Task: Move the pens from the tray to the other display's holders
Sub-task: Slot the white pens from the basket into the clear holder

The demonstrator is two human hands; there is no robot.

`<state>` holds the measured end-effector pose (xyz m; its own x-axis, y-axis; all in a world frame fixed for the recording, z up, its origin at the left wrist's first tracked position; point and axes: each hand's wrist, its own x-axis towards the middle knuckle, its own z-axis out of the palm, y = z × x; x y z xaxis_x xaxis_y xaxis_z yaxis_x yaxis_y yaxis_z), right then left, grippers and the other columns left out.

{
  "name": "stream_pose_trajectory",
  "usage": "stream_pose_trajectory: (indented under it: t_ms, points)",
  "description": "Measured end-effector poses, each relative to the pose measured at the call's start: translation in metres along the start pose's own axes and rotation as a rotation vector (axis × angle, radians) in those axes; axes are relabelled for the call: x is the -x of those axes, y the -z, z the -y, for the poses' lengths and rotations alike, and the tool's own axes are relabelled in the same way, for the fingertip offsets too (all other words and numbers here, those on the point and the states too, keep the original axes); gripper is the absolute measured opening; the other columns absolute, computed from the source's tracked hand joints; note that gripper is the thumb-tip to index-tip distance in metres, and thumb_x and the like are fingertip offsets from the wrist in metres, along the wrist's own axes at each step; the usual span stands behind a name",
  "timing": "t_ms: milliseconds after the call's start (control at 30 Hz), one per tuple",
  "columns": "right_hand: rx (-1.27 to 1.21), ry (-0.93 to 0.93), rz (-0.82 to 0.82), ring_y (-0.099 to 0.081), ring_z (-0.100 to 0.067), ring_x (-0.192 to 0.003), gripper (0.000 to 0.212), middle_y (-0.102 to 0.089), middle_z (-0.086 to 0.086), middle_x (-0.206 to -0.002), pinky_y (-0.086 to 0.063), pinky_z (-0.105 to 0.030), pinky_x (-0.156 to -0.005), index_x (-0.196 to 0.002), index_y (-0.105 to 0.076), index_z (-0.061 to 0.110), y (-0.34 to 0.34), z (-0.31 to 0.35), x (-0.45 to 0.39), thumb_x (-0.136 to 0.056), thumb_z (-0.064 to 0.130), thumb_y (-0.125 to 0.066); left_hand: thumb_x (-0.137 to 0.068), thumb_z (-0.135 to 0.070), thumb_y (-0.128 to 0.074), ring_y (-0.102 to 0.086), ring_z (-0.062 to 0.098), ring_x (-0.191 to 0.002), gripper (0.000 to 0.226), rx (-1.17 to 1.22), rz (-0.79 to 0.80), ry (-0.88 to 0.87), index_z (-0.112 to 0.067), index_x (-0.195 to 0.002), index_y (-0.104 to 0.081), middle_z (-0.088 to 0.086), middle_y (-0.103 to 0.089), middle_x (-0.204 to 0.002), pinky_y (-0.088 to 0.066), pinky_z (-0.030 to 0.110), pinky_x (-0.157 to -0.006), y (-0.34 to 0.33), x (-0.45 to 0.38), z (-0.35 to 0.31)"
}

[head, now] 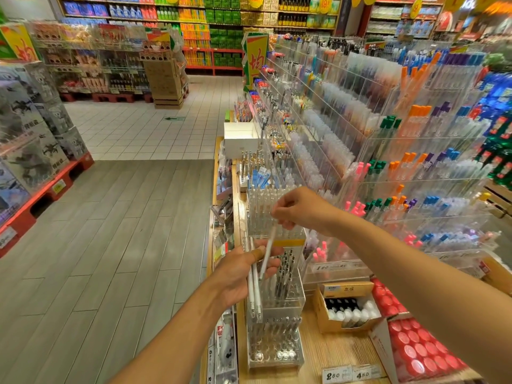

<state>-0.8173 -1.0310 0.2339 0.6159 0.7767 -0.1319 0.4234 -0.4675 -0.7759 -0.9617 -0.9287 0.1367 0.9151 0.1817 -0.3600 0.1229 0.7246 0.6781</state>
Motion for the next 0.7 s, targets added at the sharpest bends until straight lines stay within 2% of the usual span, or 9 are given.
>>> stream_pose_trajectory:
  t_ms: [100,200,300,367,467,567,633,700]
  points:
    - [0.045,0.072,-0.045,-0.067,-0.014,-0.067,0.012,-0.073,-0.01,-0.079,-0.058,-0.029,-0.071,-0.086,-0.071,0.01,0.009,0.008,0.003,-0.09,0.021,-0.068,-0.101,-0.003,-0.049,-0.066,0.022,-0.064,0.025,-0.022,-0.039,0.012,0.003,-0.125,-0.054,0.019,-0.072,-0.09,-0.06,0.031,-0.057,-0.001,-0.003,-0.001]
    - [0.123,0.16,-0.136,-0.067,-0.013,-0.068,0.007,-0.071,-0.002,-0.076,-0.055,-0.025,-0.066,-0.092,-0.069,0.014,0.018,0.016,0.005,-0.093,0.018,-0.062,-0.1,0.001,-0.046,-0.056,0.016,-0.049,0.021,-0.01,-0.096,0.04,-0.003,-0.12,-0.053,0.012,-0.065,-0.07,-0.051,0.027,-0.047,0.001,-0.006,-0.002]
    - [0.282,0.274,-0.232,-0.063,-0.011,-0.069,0.015,-0.063,0.01,-0.072,-0.048,-0.018,-0.061,-0.105,-0.068,0.015,0.022,0.021,0.006,-0.096,0.015,-0.055,-0.1,0.002,-0.047,-0.052,0.015,-0.045,0.018,0.002,-0.145,0.055,-0.004,-0.115,-0.054,0.011,-0.063,-0.068,-0.048,0.024,-0.043,0.004,-0.009,-0.001]
    - [0.354,0.334,-0.289,-0.06,-0.007,-0.07,0.02,-0.062,0.01,-0.077,-0.041,-0.013,-0.062,-0.112,-0.067,0.013,0.023,0.023,0.004,-0.097,0.014,-0.053,-0.099,0.002,-0.046,-0.05,0.015,-0.044,0.017,0.006,-0.172,0.062,-0.004,-0.114,-0.053,0.012,-0.064,-0.07,-0.044,0.023,-0.04,0.005,-0.01,-0.001]
    - [0.48,0.37,-0.279,-0.059,-0.011,-0.08,0.025,-0.069,-0.002,-0.099,-0.042,-0.019,-0.071,-0.117,-0.064,0.012,0.019,0.022,0.0,-0.098,0.011,-0.048,-0.099,0.004,-0.046,-0.045,0.013,-0.045,0.018,-0.004,-0.195,0.054,0.0,-0.115,-0.052,0.012,-0.064,-0.072,-0.038,0.021,-0.038,0.006,-0.011,0.0]
    - [0.581,0.371,-0.229,-0.059,-0.019,-0.107,0.029,-0.063,-0.006,-0.122,-0.046,-0.031,-0.092,-0.121,-0.063,0.012,0.014,0.017,-0.003,-0.1,0.011,-0.043,-0.099,0.004,-0.046,-0.045,0.012,-0.049,0.019,-0.029,-0.197,0.041,0.004,-0.117,-0.054,0.012,-0.067,-0.075,-0.039,0.022,-0.041,0.006,-0.01,0.0]
    - [0.623,0.361,-0.21,-0.057,-0.022,-0.114,0.03,-0.06,-0.006,-0.126,-0.046,-0.036,-0.098,-0.123,-0.062,0.012,0.011,0.015,-0.006,-0.101,0.011,-0.041,-0.1,0.004,-0.046,-0.046,0.012,-0.049,0.019,-0.035,-0.202,0.028,0.003,-0.116,-0.055,0.013,-0.069,-0.076,-0.04,0.022,-0.042,0.007,-0.009,-0.001]
    - [0.655,0.361,-0.199,-0.058,-0.022,-0.112,0.031,-0.06,-0.005,-0.126,-0.047,-0.035,-0.096,-0.124,-0.062,0.014,0.011,0.015,-0.009,-0.101,0.008,-0.042,-0.099,0.005,-0.045,-0.046,0.012,-0.049,0.018,-0.03,-0.212,0.015,0.002,-0.114,-0.056,0.013,-0.07,-0.076,-0.04,0.022,-0.042,0.007,-0.009,-0.001]
